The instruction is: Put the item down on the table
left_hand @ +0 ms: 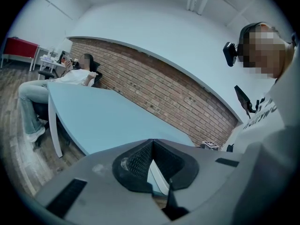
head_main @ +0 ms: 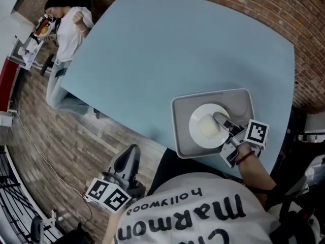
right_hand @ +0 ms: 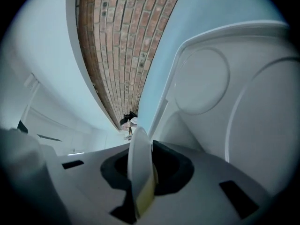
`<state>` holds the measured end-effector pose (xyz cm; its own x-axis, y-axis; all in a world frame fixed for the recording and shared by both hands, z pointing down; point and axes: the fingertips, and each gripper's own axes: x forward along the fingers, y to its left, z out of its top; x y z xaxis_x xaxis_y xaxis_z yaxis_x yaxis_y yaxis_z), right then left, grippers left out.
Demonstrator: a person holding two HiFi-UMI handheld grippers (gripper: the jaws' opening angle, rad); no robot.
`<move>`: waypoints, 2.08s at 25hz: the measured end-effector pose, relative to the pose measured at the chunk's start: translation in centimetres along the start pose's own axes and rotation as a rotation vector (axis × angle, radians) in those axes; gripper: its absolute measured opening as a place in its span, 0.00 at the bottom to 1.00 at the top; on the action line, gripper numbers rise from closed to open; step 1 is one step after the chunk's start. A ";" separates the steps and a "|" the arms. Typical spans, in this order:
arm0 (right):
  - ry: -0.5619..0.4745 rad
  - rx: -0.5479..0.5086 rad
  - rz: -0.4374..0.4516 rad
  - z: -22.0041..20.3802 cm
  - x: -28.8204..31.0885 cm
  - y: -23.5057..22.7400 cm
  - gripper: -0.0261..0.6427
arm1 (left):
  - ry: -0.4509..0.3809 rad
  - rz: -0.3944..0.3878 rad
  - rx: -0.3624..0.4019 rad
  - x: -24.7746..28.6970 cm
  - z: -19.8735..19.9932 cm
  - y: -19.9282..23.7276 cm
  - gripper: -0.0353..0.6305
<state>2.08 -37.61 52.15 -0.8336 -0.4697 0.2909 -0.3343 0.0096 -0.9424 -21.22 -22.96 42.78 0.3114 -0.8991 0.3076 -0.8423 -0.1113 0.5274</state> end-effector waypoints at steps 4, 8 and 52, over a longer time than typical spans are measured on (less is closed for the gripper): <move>0.016 -0.018 -0.017 -0.1 0.9 -0.1 0.12 | -0.008 0.022 -0.017 -0.6 -0.2 0.7 0.06; 0.038 -0.094 -0.062 -0.2 2.0 -0.2 0.12 | -0.018 0.042 -0.026 -1.1 0.0 1.4 0.06; 0.316 -1.127 -0.494 -1.9 4.7 1.2 0.20 | -0.084 0.051 -0.057 -3.2 0.0 2.7 0.06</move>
<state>-3.14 -38.14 52.66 -0.5305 -0.4090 0.7425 -0.6960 0.7102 -0.1060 -24.46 -20.37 43.23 0.2289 -0.9355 0.2690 -0.8290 -0.0424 0.5577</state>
